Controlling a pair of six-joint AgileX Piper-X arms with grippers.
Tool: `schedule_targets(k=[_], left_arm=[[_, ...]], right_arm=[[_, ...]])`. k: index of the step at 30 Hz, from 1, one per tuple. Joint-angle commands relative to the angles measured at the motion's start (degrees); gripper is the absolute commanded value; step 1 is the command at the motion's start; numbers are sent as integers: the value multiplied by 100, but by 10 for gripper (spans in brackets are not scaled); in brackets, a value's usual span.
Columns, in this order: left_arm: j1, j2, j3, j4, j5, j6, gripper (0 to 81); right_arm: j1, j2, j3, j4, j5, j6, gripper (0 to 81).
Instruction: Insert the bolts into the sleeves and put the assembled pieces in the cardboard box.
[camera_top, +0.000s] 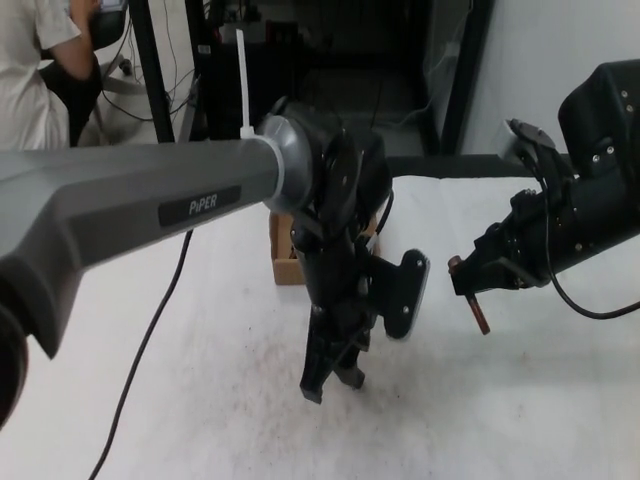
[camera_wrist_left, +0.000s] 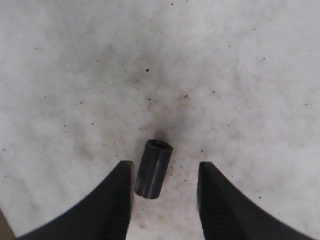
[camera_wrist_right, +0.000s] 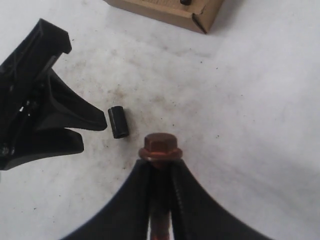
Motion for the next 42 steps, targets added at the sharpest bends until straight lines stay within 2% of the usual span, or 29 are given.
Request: schedule_targets(k=[1, 12, 21, 42], left_arm=[[-7, 79, -54, 41, -34, 110, 393], [110, 262, -143, -133, -110, 139, 393], [106, 617, -578, -120, -65, 97, 393], [-12, 672, -506, 368, 163, 97, 392]], right_arm=[[10, -98, -6, -37, -98, -45, 8], [10, -98, -6, -37, -98, -45, 8], [10, -98, -6, -35, -140, -45, 8], [10, -98, -6, -35, -140, -45, 8]])
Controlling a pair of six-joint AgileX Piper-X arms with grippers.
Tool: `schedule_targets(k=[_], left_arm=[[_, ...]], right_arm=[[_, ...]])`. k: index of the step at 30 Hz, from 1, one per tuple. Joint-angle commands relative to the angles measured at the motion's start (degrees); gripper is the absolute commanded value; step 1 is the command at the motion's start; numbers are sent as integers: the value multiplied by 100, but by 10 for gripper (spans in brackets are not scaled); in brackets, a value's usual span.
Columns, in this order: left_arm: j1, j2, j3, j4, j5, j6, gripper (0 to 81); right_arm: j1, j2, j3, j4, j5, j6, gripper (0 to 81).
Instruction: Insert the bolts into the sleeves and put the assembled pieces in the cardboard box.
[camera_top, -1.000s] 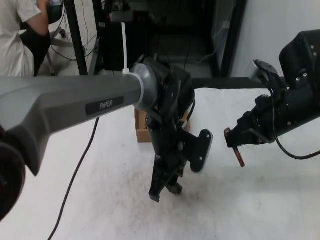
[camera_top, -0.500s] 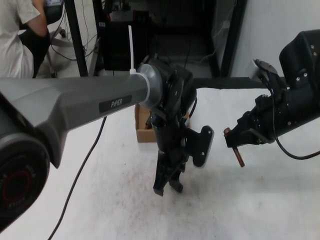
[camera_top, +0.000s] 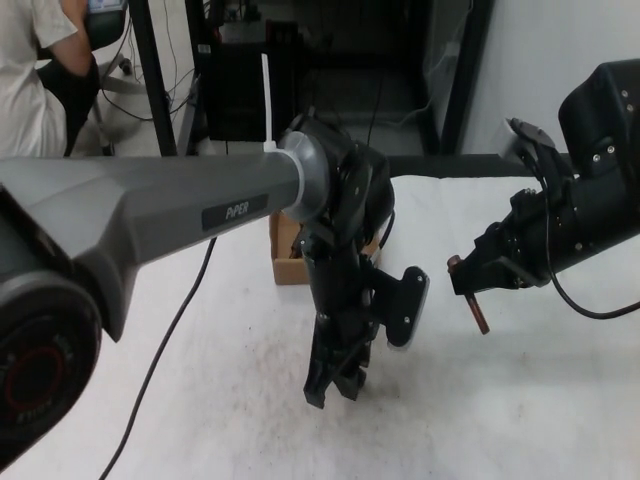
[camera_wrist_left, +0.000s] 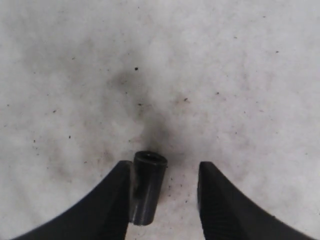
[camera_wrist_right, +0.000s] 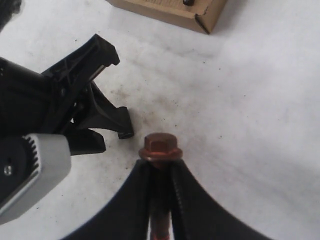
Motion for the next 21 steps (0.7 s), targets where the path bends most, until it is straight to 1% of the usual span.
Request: schedule_targets(k=[1, 8, 14, 19, 21], left_arm=[[-39, 41, 6, 15, -12, -30, 392], [-47, 58, 6, -189, -307, -30, 392], [2, 165, 6, -214, -484, -30, 355], [12, 182, 6, -214, -590, -30, 351], [11, 182, 6, -214, -811, -58, 351]], right_arm=[[10, -98, -6, -35, -85, -45, 8], [10, -98, -6, -35, -85, -45, 8], [10, -98, -6, -35, -85, -45, 8], [10, -98, -6, -35, -85, -45, 8], [10, -98, -6, -35, -85, -45, 8]])
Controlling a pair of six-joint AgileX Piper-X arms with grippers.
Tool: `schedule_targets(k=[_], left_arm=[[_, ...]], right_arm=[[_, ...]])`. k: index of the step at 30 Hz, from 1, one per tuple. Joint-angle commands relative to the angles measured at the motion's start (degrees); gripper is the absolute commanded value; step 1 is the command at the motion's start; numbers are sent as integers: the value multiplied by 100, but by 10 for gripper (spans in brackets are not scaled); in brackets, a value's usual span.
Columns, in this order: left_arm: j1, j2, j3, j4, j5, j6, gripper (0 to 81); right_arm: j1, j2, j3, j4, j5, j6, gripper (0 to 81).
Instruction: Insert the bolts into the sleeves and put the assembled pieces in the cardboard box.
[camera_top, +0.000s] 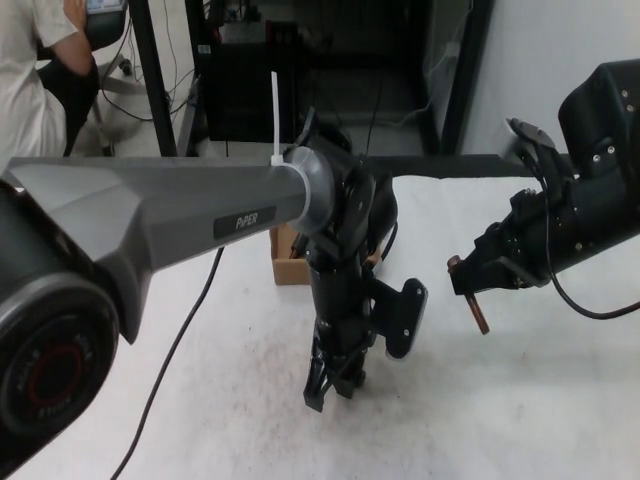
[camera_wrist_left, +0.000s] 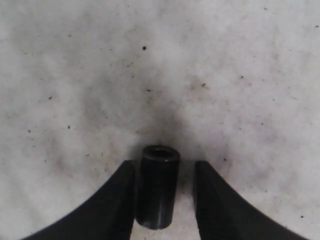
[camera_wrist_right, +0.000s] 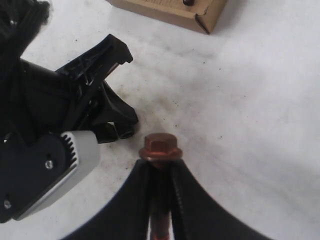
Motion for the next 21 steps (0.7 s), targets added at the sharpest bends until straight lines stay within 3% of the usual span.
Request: schedule_targets(k=[1, 9, 19, 21], left_arm=[[20, 26, 0, -21, -324, -117, 349], [33, 26, 0, -21, -223, -189, 170], [-70, 26, 0, 30, 539, -815, 176], [-69, 26, 0, 55, 539, -831, 223]], right_arm=[[10, -98, -6, -31, -85, -45, 8], [10, -98, 11, 62, -84, -45, 8], [10, -98, 11, 62, -84, -45, 8], [10, -98, 11, 62, -84, -45, 8]])
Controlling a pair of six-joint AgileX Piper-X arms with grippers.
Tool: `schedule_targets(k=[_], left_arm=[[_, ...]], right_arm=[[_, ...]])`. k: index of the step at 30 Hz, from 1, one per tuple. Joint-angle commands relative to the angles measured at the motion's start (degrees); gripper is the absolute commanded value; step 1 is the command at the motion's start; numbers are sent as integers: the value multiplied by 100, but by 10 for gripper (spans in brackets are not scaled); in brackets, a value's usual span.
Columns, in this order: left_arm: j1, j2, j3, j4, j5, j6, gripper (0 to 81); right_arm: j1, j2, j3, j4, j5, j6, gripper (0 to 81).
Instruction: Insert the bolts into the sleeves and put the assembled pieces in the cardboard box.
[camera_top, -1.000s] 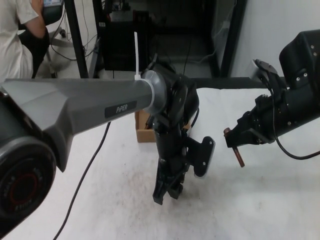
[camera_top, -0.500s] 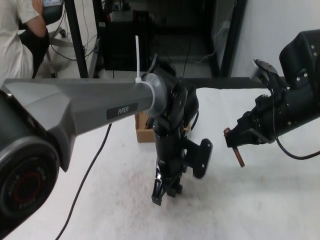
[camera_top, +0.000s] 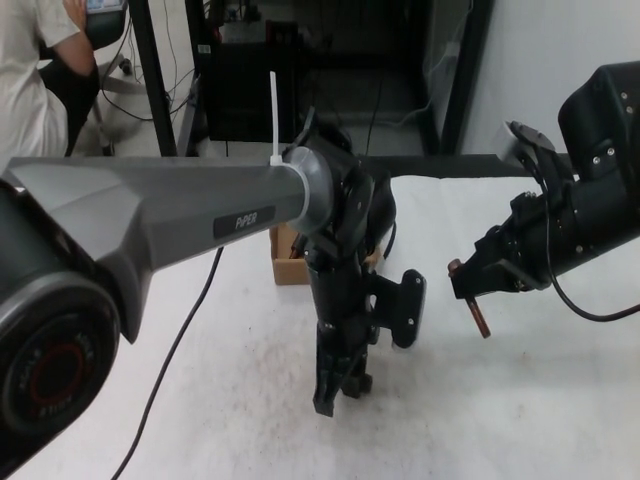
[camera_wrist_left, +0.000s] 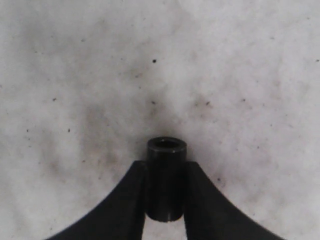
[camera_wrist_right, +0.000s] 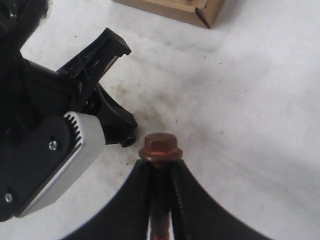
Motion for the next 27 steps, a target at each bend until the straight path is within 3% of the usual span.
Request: schedule_targets(k=[1, 5, 27], left_arm=[[-27, 19, 0, 61, 124, -84, 258], [-27, 19, 0, 58, 85, -84, 351], [-27, 19, 0, -130, 74, -325, 351]], right_arm=[[10, -98, -4, -1, -84, -45, 8], [10, -98, -4, -1, -84, -45, 8], [10, -98, -4, -1, -84, -45, 8]])
